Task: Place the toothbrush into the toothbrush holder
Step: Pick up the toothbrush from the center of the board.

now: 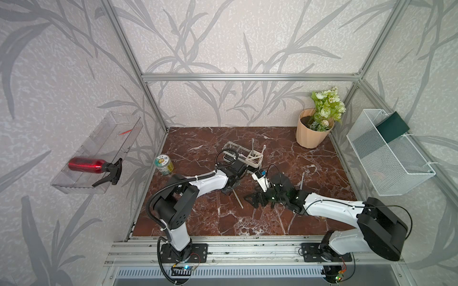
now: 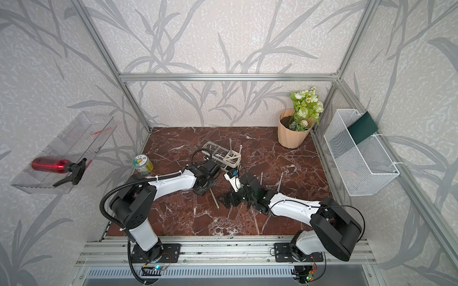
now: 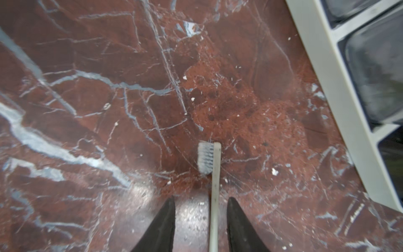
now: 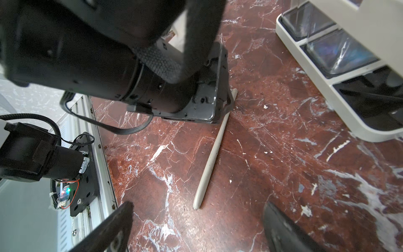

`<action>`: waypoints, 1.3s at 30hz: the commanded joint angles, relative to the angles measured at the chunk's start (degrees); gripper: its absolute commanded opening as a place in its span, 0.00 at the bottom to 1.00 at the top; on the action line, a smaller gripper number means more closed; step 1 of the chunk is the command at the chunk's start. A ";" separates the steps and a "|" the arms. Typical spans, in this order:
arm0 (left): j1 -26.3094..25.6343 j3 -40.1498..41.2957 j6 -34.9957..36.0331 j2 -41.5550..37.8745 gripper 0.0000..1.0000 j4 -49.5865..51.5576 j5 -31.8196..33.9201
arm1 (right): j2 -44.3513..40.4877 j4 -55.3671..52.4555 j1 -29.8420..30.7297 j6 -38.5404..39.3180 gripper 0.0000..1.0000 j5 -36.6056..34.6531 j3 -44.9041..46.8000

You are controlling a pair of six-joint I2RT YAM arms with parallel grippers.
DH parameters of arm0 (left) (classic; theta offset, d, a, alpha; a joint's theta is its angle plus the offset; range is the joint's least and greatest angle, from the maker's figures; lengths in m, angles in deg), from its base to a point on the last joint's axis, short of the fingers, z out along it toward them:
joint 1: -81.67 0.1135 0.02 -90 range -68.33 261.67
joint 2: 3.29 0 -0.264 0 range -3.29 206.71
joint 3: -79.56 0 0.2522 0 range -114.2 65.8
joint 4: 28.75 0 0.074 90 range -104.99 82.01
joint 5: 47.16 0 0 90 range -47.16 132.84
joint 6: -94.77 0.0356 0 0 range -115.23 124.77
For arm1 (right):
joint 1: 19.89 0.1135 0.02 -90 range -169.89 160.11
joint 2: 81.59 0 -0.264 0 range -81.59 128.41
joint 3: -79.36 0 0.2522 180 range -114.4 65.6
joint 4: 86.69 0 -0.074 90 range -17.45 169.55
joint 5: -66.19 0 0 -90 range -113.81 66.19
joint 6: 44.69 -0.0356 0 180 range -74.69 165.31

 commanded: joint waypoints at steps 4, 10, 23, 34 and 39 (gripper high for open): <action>0.35 -3.97 1.29 3.29 0.33 1.65 -0.53 | -1.72 -0.65 0.35 0.64 0.93 -0.85 0.15; 0.31 -5.14 1.28 5.80 0.21 2.63 -1.52 | -1.99 -1.00 0.34 0.70 0.93 -1.13 0.13; -0.57 -1.87 0.93 5.36 0.10 2.76 -4.38 | -2.69 -1.61 0.34 0.70 0.92 -1.21 0.14; -1.07 1.45 1.70 2.69 0.00 2.40 -3.89 | -2.43 -1.72 0.30 0.75 0.93 -1.21 0.04; -1.14 1.60 2.60 -0.77 0.00 3.22 -3.29 | -1.52 -1.95 0.28 0.67 0.92 -0.95 -0.34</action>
